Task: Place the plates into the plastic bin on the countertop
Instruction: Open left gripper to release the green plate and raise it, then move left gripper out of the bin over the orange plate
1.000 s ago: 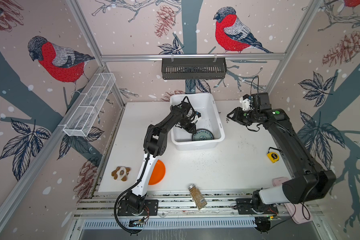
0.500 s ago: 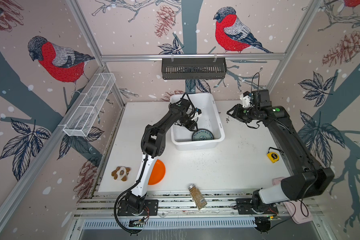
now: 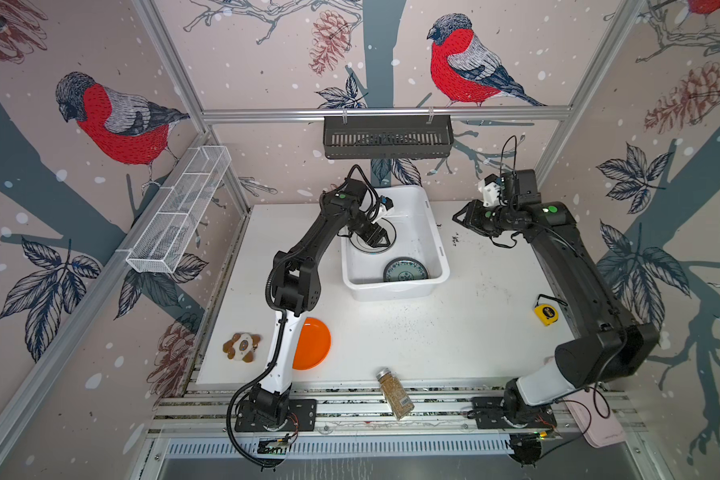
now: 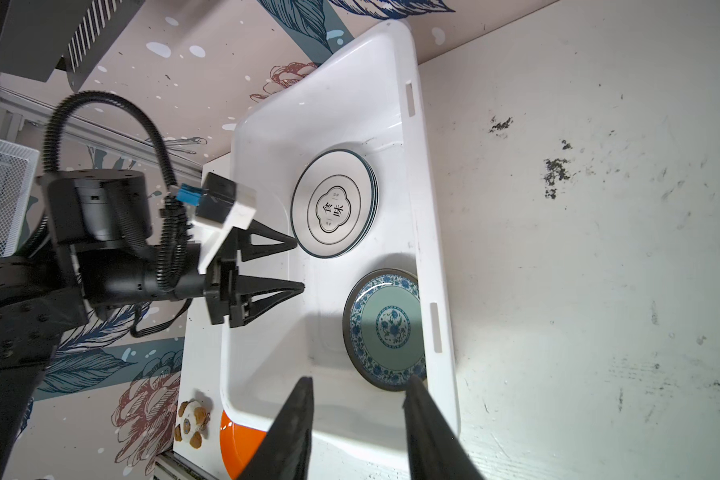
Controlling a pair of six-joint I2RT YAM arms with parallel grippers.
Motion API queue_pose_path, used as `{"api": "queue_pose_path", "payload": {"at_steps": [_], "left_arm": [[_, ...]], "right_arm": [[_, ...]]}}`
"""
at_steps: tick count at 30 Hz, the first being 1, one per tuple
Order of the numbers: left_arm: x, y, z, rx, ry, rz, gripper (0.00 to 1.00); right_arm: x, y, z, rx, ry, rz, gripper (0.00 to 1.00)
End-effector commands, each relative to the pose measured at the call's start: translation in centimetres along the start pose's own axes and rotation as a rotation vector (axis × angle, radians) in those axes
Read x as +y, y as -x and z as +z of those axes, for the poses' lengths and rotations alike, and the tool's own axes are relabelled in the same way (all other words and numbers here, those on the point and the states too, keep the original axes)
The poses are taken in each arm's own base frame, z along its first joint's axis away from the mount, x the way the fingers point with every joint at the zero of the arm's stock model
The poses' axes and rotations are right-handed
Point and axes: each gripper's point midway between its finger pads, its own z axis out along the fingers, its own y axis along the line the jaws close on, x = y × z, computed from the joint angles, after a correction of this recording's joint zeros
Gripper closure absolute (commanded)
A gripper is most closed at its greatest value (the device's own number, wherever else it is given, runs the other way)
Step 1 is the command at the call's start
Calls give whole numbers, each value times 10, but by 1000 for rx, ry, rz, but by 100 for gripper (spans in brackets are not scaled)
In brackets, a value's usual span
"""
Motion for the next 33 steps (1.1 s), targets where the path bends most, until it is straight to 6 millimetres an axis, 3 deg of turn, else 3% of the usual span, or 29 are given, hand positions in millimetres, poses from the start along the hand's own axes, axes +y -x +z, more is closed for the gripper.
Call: {"api": "queue_pose_path", "payload": {"at_steps": [1,6,13,20,24,29,33], "left_arm": [[-9,5,-41,-12,27,77,22],[-25,-13,-89,61,67,168,15],[-31,-79,-150,211,147,146,12],[-20,-147,-190,263,200,3,11],[-18,-184,-201,283,198,-80,11],[-21,-233,-199,312,228,-125,9],[-34,-258,-190,340,225,-101,6]], "right_arm": [[-1,4,-1,-2,-12,-49,61],[2,8,0,-14,6,-86,60],[7,13,-5,-28,32,-148,60],[24,15,-5,-57,99,-168,59],[42,17,-6,-71,137,-188,59],[74,13,-5,-76,194,-243,58],[111,-14,-1,-27,337,-281,58]]}}
